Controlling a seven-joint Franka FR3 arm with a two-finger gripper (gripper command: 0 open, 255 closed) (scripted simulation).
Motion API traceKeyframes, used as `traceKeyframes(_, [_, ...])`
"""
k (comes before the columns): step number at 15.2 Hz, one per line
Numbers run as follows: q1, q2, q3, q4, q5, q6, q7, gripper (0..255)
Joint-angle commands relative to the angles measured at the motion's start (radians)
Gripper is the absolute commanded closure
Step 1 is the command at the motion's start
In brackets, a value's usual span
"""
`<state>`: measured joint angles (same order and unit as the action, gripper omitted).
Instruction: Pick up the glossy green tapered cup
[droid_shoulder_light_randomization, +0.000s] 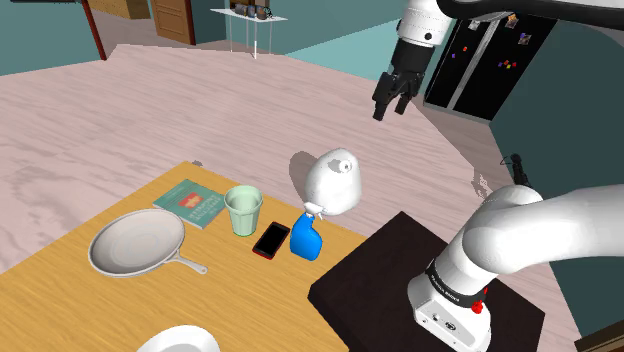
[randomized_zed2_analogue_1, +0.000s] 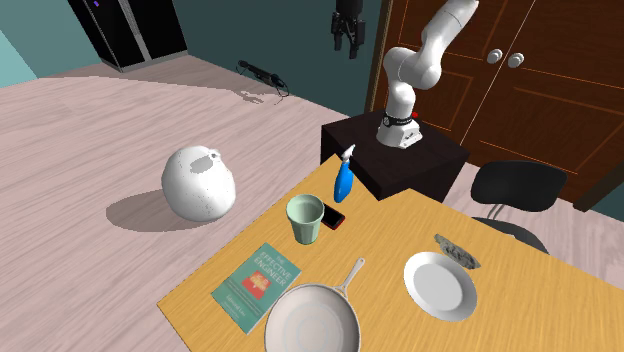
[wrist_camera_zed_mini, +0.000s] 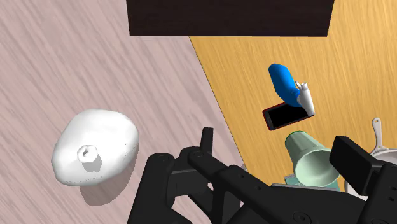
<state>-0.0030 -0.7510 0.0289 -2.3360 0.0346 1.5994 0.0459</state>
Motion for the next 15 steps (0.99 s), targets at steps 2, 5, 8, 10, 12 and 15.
traceKeyframes(2, [0.004, 0.022, 0.02, -0.003, 0.005, 0.022, 0.02, 0])
traceKeyframes(5, [0.015, 0.097, 0.078, -0.006, 0.016, 0.088, 0.078, 0])
traceKeyframes(8, [0.023, 0.182, 0.134, 0.004, 0.019, 0.15, 0.139, 0])
traceKeyframes(10, [0.026, 0.245, 0.171, 0.017, 0.016, 0.19, 0.18, 0])
traceKeyframes(12, [0.029, 0.311, 0.207, 0.036, 0.008, 0.227, 0.223, 0])
traceKeyframes(15, [0.031, 0.418, 0.258, 0.074, -0.015, 0.277, 0.292, 0])
